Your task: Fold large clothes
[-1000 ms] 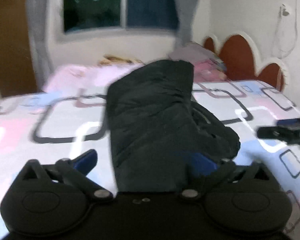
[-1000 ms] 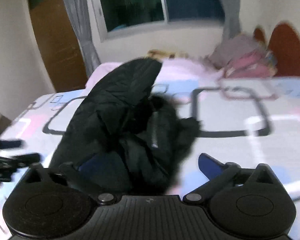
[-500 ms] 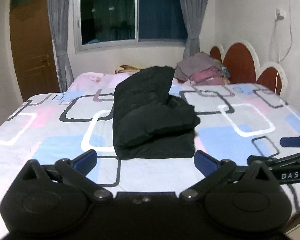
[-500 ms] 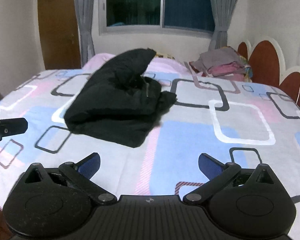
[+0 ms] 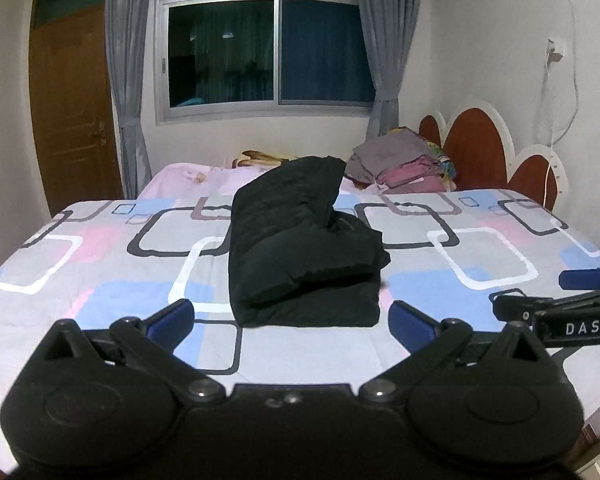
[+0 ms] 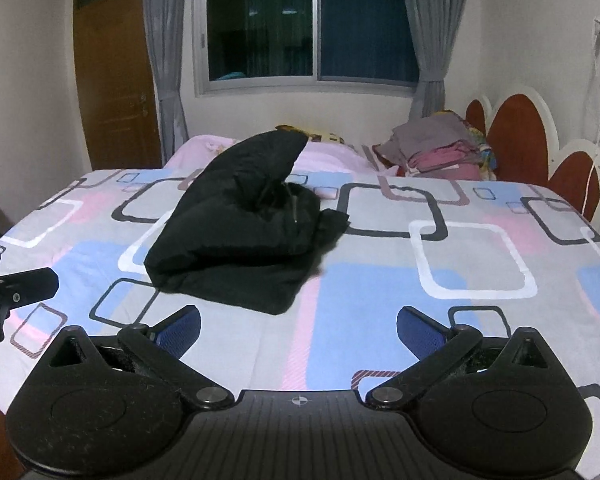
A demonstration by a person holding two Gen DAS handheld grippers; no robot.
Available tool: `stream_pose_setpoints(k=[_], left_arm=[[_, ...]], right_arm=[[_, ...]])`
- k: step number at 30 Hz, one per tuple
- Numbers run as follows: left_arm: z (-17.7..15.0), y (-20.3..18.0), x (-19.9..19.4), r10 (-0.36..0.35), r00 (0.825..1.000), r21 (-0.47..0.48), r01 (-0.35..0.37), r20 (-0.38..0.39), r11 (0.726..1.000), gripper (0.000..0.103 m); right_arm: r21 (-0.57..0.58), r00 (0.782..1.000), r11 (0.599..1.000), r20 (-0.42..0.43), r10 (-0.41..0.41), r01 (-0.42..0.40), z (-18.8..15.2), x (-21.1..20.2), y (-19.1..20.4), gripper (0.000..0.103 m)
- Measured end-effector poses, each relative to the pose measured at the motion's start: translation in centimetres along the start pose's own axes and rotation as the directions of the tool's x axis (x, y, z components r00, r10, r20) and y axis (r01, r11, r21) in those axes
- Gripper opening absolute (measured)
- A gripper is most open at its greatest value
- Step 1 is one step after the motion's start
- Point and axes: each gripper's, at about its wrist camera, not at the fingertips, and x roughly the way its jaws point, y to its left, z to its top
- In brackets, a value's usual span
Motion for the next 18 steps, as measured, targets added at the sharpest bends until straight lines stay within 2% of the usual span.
stream_pose_setpoints(k=[18], left_arm=[[-0.07,-0.29,-0.60,-0.002,1.000,0.016,0.001,0.016,1.000,0.103]], right_arm=[[0.002,1.000,1.000,0.017,0.006,-0.006,0.13,-0.82,-0.04,0.103]])
